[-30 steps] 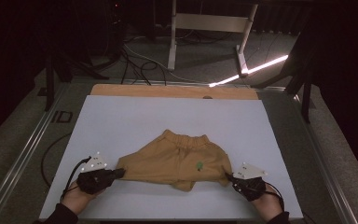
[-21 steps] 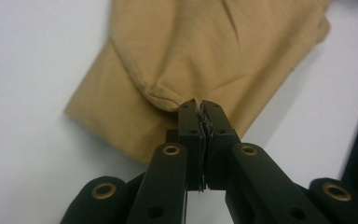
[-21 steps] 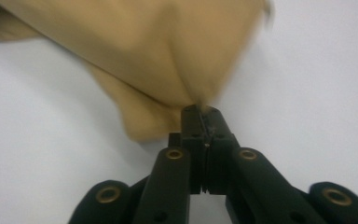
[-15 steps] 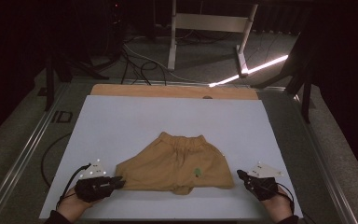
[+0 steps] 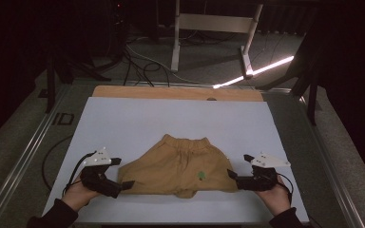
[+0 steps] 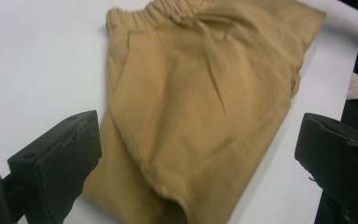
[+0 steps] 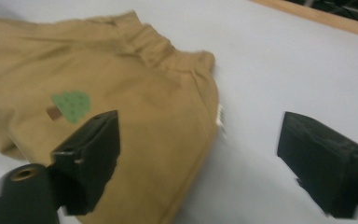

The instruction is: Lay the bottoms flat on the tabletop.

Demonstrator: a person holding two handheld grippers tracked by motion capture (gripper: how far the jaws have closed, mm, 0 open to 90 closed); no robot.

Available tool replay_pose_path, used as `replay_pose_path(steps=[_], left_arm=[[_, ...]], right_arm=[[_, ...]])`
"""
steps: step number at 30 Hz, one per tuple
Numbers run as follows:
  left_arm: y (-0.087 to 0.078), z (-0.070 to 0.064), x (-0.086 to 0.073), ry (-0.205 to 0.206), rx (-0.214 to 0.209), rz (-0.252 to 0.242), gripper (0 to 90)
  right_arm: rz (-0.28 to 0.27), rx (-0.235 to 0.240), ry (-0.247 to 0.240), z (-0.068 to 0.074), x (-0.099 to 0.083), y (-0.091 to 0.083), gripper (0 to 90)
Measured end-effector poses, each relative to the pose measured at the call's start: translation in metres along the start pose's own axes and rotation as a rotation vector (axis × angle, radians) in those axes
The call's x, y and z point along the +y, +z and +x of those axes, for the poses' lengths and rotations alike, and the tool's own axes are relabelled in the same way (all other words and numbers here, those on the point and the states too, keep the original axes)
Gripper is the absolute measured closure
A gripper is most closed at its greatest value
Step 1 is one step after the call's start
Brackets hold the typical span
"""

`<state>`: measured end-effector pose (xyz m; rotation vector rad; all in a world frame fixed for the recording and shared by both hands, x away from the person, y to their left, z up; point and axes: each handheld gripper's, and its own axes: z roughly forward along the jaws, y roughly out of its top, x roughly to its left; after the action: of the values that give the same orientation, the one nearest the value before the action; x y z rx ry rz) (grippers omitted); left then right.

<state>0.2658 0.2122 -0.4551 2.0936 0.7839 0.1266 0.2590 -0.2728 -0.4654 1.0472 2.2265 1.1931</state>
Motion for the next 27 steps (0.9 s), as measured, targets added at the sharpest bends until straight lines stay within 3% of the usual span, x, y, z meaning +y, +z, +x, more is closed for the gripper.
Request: replay_pose_path(steps=[7, 20, 27], left_arm=[[0.006, 0.006, 0.022, 0.029, 0.009, -0.005, 1.2], [0.025, 0.018, 0.050, 0.050, 0.045, -0.007, 1.2], [0.038, 0.028, 0.062, 0.029, 0.071, -0.006, 1.2]], right_arm=[[-0.003, 0.016, -0.016, 0.000, 0.015, 0.016, 9.9], [-0.006, -0.001, -0.061, -0.002, 0.040, 0.044, 9.9], [-0.013, 0.014, -0.072, -0.007, 0.050, 0.060, 10.2]])
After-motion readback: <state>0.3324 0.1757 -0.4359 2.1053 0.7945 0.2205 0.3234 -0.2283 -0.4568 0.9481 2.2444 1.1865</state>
